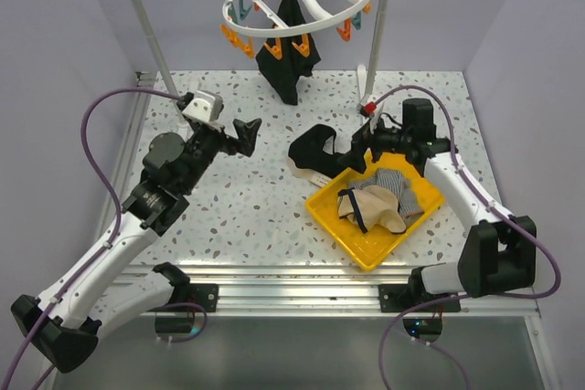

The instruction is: Remove the underwear clipped to the hanger

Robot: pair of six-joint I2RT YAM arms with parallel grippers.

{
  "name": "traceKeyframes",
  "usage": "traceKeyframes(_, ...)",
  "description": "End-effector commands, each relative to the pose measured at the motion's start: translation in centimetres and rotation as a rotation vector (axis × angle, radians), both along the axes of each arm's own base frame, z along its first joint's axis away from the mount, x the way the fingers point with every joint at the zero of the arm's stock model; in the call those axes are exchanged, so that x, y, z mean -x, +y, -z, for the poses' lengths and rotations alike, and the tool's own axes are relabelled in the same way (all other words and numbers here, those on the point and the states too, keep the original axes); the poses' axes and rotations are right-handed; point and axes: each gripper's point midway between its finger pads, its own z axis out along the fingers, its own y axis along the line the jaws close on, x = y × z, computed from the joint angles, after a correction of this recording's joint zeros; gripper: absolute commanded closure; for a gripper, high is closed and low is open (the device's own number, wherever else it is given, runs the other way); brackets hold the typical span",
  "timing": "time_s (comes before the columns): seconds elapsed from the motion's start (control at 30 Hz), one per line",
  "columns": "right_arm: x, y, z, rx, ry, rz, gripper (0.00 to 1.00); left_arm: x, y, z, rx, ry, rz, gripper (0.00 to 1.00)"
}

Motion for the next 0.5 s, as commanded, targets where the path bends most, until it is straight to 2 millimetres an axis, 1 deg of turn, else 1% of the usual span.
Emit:
traceKeyframes(0.0, 2.1, -1.3, -2.2, -0.010, -0.018, -0.040, 0.01, 1.2, 0.5, 2.0, -0.100, -0.006, 0.029, 0.00)
traceKeyframes(0.03, 2.2, -1.7, -2.3, -0.008, -0.019, -0.032, 0.02, 1.4, 0.3, 3.8, -0.118, 0.019, 0.047, 0.00)
traceKeyframes(0.1, 2.4, -2.7, -2.0, 0.000, 0.001, -0.004, 0.01, 1.7, -0.2, 5.5, -0.129, 0.039, 0.085, 0.00)
traceKeyframes(0.13, 2.6, -3.1, -2.1, 0.003, 0.001, 0.007, 0.01, 1.8, -0.8, 7.3, -0.133, 0.060, 0.117, 0.00)
traceKeyframes(0.17, 2.9, -3.4, -1.9, 0.006, 0.013, 0.014, 0.01, 1.8, -1.5, 8.5, -0.142, 0.076, 0.151, 0.00)
traceKeyframes(0.2, 2.9, -4.0, -1.8, 0.006, 0.018, 0.027, 0.01, 1.7, -2.1, 8.8, -0.134, 0.057, 0.175, 0.00)
traceKeyframes(0.23, 3.2, -4.1, -1.8, 0.003, 0.019, 0.030, 0.02, 2.0, -2.9, 10.6, -0.157, 0.067, 0.224, 0.00)
traceKeyframes(0.27, 3.6, -4.4, -1.6, 0.009, 0.029, 0.022, 0.01, 1.9, -3.7, 11.9, -0.174, 0.071, 0.265, 0.00)
traceKeyframes(0.3, 3.8, -4.7, -1.4, 0.007, 0.033, 0.023, 0.01, 2.0, -4.8, 11.4, -0.154, 0.021, 0.318, 0.00)
traceKeyframes(0.37, 4.5, -4.9, -1.6, -0.002, 0.028, 0.017, 0.01, 1.4, -5.8, 14.2, -0.227, 0.007, 0.365, 0.00)
traceKeyframes(0.43, 4.8, -5.2, -1.3, -0.006, 0.030, 0.026, 0.01, 0.5, -7.1, 13.8, -0.261, -0.063, 0.411, 0.00)
traceKeyframes(0.47, 5.0, -5.2, -1.7, -0.010, 0.011, 0.028, 0.01, -0.3, -8.0, 15.9, -0.294, -0.029, 0.438, 0.00)
